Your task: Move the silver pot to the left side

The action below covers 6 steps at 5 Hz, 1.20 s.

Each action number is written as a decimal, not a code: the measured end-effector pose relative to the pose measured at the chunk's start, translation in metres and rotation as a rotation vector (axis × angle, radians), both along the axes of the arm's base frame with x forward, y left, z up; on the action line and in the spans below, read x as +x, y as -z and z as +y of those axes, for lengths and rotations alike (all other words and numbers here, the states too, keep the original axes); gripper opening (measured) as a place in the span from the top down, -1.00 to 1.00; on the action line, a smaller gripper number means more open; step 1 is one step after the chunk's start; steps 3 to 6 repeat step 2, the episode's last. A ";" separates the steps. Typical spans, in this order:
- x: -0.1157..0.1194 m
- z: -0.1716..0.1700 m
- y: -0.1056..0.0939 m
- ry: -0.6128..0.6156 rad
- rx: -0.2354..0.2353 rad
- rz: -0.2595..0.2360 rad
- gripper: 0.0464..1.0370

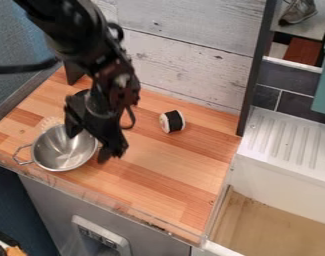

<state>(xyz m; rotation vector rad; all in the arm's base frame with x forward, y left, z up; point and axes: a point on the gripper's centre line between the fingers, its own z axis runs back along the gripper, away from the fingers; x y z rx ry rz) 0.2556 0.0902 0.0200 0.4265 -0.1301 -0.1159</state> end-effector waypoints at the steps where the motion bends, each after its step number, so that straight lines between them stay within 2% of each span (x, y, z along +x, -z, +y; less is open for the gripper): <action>1: 0.007 -0.001 -0.026 0.014 0.000 -0.086 -0.93; 2: 0.008 -0.001 -0.032 0.004 -0.003 -0.116 -0.93; 6: 0.008 -0.001 -0.032 0.004 -0.003 -0.116 -0.93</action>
